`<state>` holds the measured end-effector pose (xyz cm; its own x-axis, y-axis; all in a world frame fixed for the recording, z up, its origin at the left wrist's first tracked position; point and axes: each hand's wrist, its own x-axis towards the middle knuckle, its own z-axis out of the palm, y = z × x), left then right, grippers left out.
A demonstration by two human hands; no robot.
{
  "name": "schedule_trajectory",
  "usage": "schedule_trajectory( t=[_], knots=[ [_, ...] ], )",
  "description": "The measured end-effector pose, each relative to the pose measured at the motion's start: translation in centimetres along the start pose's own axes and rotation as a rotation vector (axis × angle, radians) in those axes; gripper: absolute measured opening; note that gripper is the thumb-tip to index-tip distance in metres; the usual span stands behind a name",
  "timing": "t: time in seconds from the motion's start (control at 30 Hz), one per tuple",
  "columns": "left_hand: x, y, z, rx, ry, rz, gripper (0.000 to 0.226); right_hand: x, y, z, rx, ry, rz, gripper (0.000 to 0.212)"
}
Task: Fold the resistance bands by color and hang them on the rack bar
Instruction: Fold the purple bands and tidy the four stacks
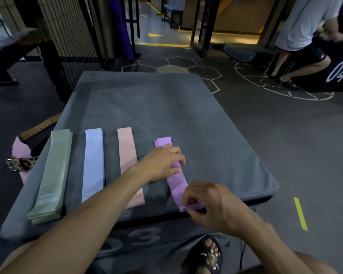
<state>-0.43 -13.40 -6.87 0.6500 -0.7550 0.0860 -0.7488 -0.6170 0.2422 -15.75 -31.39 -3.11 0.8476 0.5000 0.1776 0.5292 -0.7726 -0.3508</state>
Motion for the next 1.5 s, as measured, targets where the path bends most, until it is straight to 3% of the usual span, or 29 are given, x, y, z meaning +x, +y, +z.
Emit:
schedule_trajectory(
  t=[0.17, 0.37, 0.53, 0.6, 0.7, 0.83, 1.07, 1.2, 1.5],
  knots=[
    [-1.6, 0.4, 0.2, -0.034, -0.036, 0.038, 0.014, 0.2, -0.3, -0.2, -0.025, -0.005, -0.018, 0.011],
    [-3.1, 0.8, -0.1, -0.277, -0.108, -0.022, 0.014, 2.2, -0.6, -1.6, -0.061, -0.017, -0.013, 0.013],
    [-3.3, 0.4, 0.2, -0.483, -0.067, -0.293, 0.029, 7.2, 0.6, -5.2, -0.065, -0.127, -0.019, 0.010],
    [-3.3, 0.3, 0.6, -0.539, -0.020, -0.393, 0.027, 10.5, 1.4, -6.5, -0.095, -0.189, -0.026, 0.012],
    [-3.5, 0.2, 0.8, -0.782, -0.094, -0.489, 0.020, 16.0, 2.5, -7.4, -0.110, -0.305, 0.035, 0.010],
    [-3.3, -0.1, 0.6, -1.000, 0.045, -0.690, 0.021, 22.3, 5.5, -5.3, -0.155, -0.356, 0.072, 0.010],
    [-2.8, -0.5, 1.0, -1.039, 0.069, -0.800, 0.003, 26.0, 9.4, 0.7, -0.168, -0.381, 0.162, 0.012],
    [-2.4, -0.5, 1.1, -0.955, 0.079, -0.787, 0.005, 26.0, 10.6, 2.0, -0.154, -0.396, 0.239, 0.017],
    [-2.1, -0.2, 0.7, -0.917, 0.059, -0.802, 0.006, 25.9, 10.8, 1.7, -0.144, -0.372, 0.220, 0.020]
  ],
)
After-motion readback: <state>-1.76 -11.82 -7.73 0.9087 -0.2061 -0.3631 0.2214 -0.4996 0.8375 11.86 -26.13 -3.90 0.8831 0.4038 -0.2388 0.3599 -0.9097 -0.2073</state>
